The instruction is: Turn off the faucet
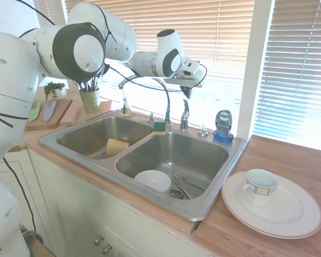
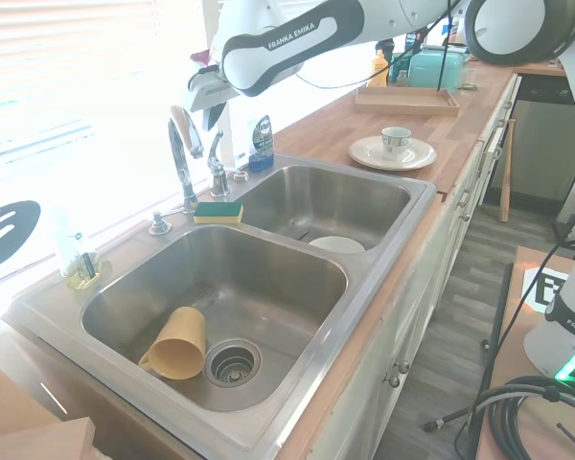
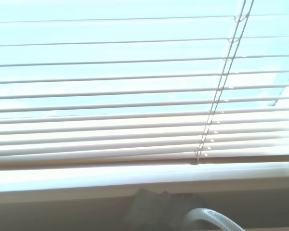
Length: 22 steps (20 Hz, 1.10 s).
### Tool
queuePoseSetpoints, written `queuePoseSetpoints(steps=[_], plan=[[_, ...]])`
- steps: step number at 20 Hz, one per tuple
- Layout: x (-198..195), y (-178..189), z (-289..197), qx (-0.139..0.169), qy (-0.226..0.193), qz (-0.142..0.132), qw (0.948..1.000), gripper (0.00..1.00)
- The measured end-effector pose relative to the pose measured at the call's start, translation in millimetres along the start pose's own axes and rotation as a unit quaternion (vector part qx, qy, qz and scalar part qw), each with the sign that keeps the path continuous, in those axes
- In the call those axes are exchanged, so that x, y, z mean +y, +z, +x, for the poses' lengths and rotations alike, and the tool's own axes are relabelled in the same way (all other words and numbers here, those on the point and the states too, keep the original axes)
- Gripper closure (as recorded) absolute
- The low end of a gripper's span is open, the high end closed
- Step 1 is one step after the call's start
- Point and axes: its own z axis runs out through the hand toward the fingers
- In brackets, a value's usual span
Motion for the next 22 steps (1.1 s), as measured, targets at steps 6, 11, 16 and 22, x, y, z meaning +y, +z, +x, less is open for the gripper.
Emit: queuePoseSetpoints(steps=[6, 11, 16, 22], plan=[[2.4, 9.0, -9.6, -0.009, -0.003, -0.007, 0.9999, 1.00], [10.3, 18.6, -18.0, -0.016, -0.002, -0.021, 0.9997, 1.00], [19.4, 20.6, -18.5, -0.028, 0.001, -0.041, 0.9988, 1.00], [31.3, 15.6, -28.7, -0.039, 0.001, -0.051, 0.9979, 1.00]])
